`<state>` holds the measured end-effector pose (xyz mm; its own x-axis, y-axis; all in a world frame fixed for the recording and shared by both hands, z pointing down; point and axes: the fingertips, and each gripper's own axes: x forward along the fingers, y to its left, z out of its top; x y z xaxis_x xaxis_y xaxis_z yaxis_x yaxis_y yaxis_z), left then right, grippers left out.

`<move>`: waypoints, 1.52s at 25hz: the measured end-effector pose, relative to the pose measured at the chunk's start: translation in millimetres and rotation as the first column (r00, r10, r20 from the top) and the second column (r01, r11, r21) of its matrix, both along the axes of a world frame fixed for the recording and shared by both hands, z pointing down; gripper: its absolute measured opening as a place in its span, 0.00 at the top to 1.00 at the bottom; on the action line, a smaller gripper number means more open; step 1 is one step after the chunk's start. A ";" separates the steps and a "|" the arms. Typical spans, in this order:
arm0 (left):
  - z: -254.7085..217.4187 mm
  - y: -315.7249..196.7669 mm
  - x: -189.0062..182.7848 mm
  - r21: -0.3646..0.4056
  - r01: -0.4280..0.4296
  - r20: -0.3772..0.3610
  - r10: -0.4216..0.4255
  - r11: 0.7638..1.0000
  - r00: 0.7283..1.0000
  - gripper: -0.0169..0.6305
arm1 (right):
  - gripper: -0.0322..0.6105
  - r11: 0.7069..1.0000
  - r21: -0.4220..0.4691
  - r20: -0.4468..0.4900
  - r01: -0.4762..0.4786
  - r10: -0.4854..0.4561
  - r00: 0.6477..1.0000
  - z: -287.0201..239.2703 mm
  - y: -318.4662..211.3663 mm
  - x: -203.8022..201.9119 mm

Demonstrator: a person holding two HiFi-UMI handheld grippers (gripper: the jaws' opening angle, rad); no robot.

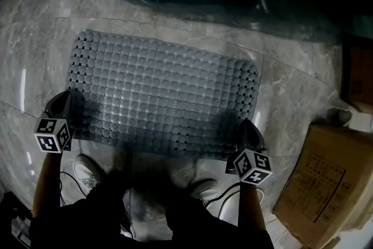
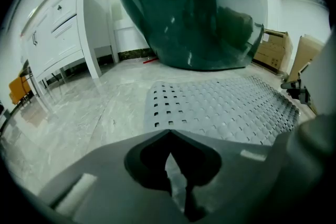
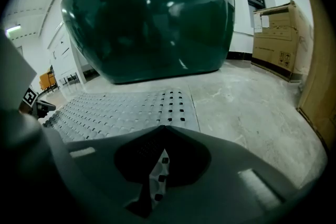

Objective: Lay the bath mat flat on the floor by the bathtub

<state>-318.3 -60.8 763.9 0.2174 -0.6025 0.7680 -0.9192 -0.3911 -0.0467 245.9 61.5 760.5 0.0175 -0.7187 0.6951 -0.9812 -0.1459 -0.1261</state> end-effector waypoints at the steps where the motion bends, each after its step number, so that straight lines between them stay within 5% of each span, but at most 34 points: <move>1: -1.1 0.3 2.4 0.004 -0.006 -0.008 0.006 1.000 1.000 0.97 | 0.91 1.000 -0.003 0.004 0.005 -0.005 1.000 0.0 -0.1 -1.7; 17: -30.6 -2.6 46.2 0.032 -0.091 -0.102 0.094 0.995 0.990 0.97 | 0.91 0.994 0.063 0.058 0.086 -0.090 0.994 -48.7 -23.9 -29.0; 29: -57.8 -17.0 48.5 0.059 -0.010 -0.157 0.020 0.998 0.987 0.97 | 0.91 0.990 0.093 0.090 0.102 -0.111 0.990 -81.7 -43.4 -35.8; 38: -84.3 -34.0 74.3 0.093 -0.072 -0.157 0.086 0.993 0.984 0.97 | 0.91 0.986 0.126 0.101 0.105 -0.119 0.988 -109.8 -60.2 -36.9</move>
